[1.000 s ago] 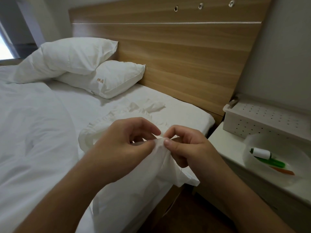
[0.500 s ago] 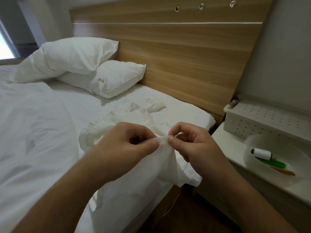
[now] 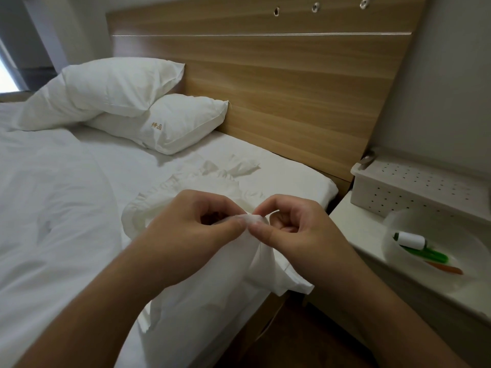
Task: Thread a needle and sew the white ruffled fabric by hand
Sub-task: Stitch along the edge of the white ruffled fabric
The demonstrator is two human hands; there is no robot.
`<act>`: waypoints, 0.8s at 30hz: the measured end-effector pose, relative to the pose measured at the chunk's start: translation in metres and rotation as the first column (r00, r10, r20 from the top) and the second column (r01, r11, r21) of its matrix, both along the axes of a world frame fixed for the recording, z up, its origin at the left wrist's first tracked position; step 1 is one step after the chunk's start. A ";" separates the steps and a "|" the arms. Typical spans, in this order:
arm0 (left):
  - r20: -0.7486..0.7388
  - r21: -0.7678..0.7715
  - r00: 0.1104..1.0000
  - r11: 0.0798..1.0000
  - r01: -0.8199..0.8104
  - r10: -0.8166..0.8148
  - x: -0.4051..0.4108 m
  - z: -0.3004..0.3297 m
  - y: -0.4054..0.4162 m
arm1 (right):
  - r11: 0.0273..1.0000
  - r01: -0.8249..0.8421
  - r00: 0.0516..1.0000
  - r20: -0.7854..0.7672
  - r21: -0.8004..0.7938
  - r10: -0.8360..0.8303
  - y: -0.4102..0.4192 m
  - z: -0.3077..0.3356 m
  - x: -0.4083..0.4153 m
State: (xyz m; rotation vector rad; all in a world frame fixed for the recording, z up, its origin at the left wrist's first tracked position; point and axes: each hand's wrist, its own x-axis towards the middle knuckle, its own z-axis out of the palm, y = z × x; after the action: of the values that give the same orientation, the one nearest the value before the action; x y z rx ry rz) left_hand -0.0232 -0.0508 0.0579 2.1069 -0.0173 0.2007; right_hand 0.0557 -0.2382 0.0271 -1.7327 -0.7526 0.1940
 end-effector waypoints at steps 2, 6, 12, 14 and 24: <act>-0.017 0.004 1.000 1.000 -0.023 0.023 0.000 -0.001 0.000 | 1.000 0.026 1.000 -0.012 -0.005 -0.026 -0.003 0.000 0.003; -0.043 0.005 0.997 0.998 -0.063 0.063 0.000 -0.001 0.000 | 0.996 0.094 0.988 -0.127 0.009 -0.092 -0.007 0.002 0.009; -0.046 -0.005 0.995 0.996 -0.092 0.091 0.000 0.000 -0.002 | 0.995 0.088 0.984 -0.161 0.037 -0.081 -0.009 0.010 0.005; -0.042 -0.001 0.995 0.995 -0.096 0.096 0.000 0.000 -0.002 | 0.999 0.043 0.993 -0.114 0.031 -0.039 -0.009 0.012 -0.001; -0.043 -0.037 0.996 0.996 -0.083 0.082 -0.002 0.003 -0.004 | 0.998 0.019 0.999 -0.046 0.055 -0.016 -0.009 0.011 -0.006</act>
State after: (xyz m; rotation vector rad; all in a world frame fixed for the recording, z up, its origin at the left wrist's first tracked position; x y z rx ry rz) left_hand -0.0249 -0.0549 0.0609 2.0747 0.0976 0.2050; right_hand 0.0497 -0.2469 0.0381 -1.6767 -0.7028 0.1986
